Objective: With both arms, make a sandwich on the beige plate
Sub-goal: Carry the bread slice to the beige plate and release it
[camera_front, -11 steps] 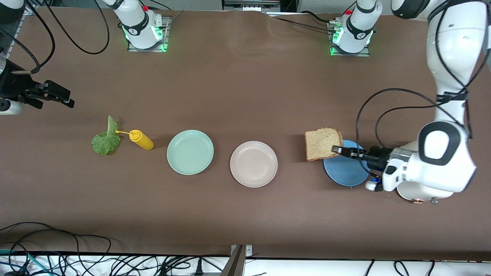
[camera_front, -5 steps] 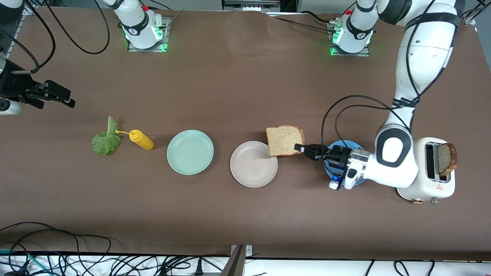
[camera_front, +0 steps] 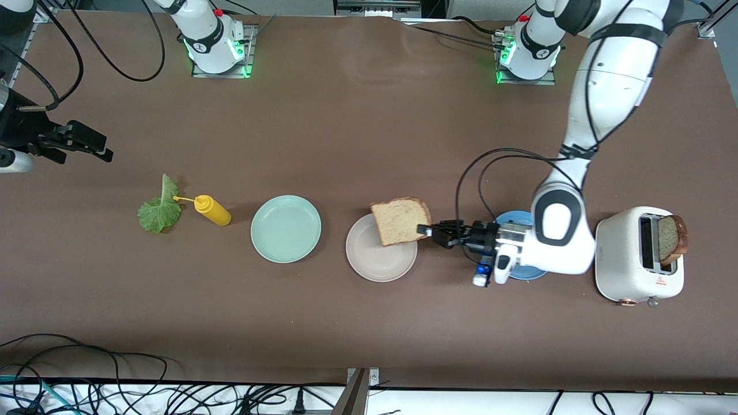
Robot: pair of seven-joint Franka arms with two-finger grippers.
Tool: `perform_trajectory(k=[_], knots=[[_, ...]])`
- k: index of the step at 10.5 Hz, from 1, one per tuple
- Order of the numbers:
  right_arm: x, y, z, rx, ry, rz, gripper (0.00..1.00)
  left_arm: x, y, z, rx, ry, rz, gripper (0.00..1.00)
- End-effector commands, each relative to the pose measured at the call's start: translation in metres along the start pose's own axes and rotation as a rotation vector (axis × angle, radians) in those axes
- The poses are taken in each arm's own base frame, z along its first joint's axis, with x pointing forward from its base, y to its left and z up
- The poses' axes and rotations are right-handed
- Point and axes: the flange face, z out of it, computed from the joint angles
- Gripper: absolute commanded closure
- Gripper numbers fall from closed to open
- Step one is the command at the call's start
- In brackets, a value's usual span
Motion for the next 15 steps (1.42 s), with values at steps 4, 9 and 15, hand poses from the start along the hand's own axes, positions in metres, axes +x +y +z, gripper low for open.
perform_trajectory(k=[4,9,15], knots=[[-0.001,0.001,-0.005,0.021,-0.006,0.006,0.00,0.026,-0.022,0.016,-0.066,0.117,0.014,1.00],[0.000,-0.001,-0.005,0.021,-0.005,0.003,0.00,0.037,-0.035,0.029,-0.057,0.177,0.013,1.00],[-0.001,0.000,-0.005,0.021,-0.006,0.004,0.00,0.038,-0.032,0.029,-0.042,0.190,0.059,0.00]])
